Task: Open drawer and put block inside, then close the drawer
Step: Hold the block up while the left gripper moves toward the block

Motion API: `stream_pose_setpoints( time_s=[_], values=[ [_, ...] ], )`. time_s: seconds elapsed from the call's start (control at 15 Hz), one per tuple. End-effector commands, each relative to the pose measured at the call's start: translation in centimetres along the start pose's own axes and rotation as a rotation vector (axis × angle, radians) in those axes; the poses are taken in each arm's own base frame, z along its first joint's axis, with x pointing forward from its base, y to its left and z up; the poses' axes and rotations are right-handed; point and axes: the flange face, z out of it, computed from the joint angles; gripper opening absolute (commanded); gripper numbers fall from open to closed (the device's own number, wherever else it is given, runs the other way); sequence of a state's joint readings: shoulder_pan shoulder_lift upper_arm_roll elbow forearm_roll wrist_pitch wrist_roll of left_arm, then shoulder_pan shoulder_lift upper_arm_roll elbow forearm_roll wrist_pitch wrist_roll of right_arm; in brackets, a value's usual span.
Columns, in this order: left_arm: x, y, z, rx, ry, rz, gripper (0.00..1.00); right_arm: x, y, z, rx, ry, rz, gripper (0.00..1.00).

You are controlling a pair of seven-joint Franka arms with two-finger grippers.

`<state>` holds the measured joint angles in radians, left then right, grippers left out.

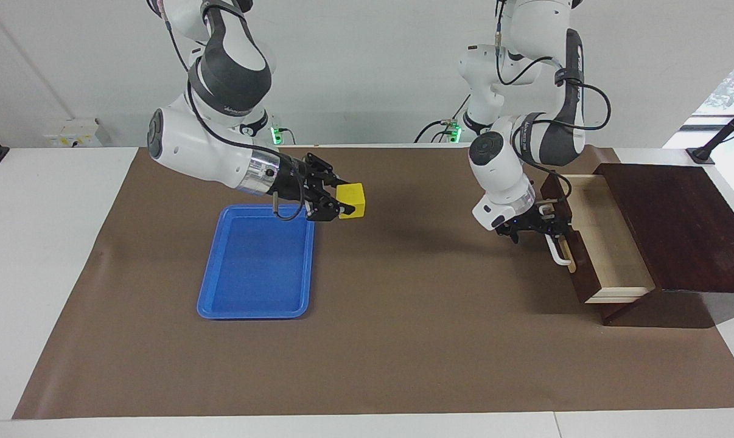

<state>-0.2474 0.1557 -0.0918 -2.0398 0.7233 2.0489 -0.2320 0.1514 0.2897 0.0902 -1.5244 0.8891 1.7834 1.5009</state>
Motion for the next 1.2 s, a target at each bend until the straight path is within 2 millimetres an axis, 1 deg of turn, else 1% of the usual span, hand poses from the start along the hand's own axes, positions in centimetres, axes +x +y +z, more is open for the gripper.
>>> stream_pose_setpoints(
  time_s=[0.0, 0.07, 0.27, 0.33, 0.4, 0.53, 0.67, 0.73, 0.8, 0.87, 0.93, 1.0, 1.07, 1.13],
  values=[
    [-0.1, -0.4, -1.2, -0.006, -0.005, 0.016, 1.00, -0.4, -0.2, 0.0, 0.003, -0.028, 0.018, 0.00],
    [0.3, -1.0, -2.2, -0.032, -0.007, 0.010, 1.00, -0.4, -0.2, 0.0, 0.003, -0.028, 0.018, 0.00],
    [1.4, -3.4, -6.3, -0.120, -0.022, -0.063, 1.00, -0.4, -0.2, 0.0, 0.003, -0.028, 0.016, 0.00],
    [2.0, -3.6, -8.3, -0.161, -0.018, -0.093, 1.00, -0.4, -0.2, 0.0, 0.003, -0.028, 0.016, 0.00],
    [2.3, -4.1, -9.9, -0.214, -0.015, -0.132, 1.00, -0.4, -0.2, 0.0, 0.003, -0.028, 0.016, 0.00],
    [2.7, -4.9, -12.3, -0.340, -0.005, -0.245, 1.00, -0.3, -0.3, 0.0, 0.005, -0.027, 0.018, 0.00],
    [3.1, -5.4, -14.2, -0.409, -0.017, -0.492, 1.00, -0.3, -0.2, 0.0, 0.007, -0.027, 0.017, 0.00],
    [3.3, -4.9, -15.2, -0.449, -0.032, -0.595, 1.00, -0.3, -0.2, 0.2, 0.005, -0.027, 0.018, 0.00],
    [3.8, -4.0, -16.6, -0.494, -0.058, -0.716, 1.00, -0.8, 0.0, 0.9, -0.003, -0.027, 0.012, 0.00],
    [4.0, -3.9, -17.4, -0.522, -0.092, -0.837, 1.00, -0.8, 0.0, 1.1, -0.005, -0.026, 0.012, 0.00],
    [4.4, -3.0, -17.7, -0.532, -0.158, -0.962, 1.00, -1.1, 0.0, 1.5, 0.004, -0.024, 0.010, 0.00],
    [4.7, -3.0, -18.9, -0.556, -0.206, -1.083, 1.00, -1.8, 0.3, 2.6, -0.004, -0.023, 0.008, 0.00],
    [5.4, -2.8, -19.9, -0.582, -0.246, -1.189, 1.00, -2.2, 0.4, 3.1, 0.010, -0.023, 0.010, 0.00],
    [6.0, -2.4, -21.3, -0.600, -0.272, -1.276, 1.00, -3.0, 0.6, 3.9, 0.019, -0.039, 0.013, 0.00]
  ],
)
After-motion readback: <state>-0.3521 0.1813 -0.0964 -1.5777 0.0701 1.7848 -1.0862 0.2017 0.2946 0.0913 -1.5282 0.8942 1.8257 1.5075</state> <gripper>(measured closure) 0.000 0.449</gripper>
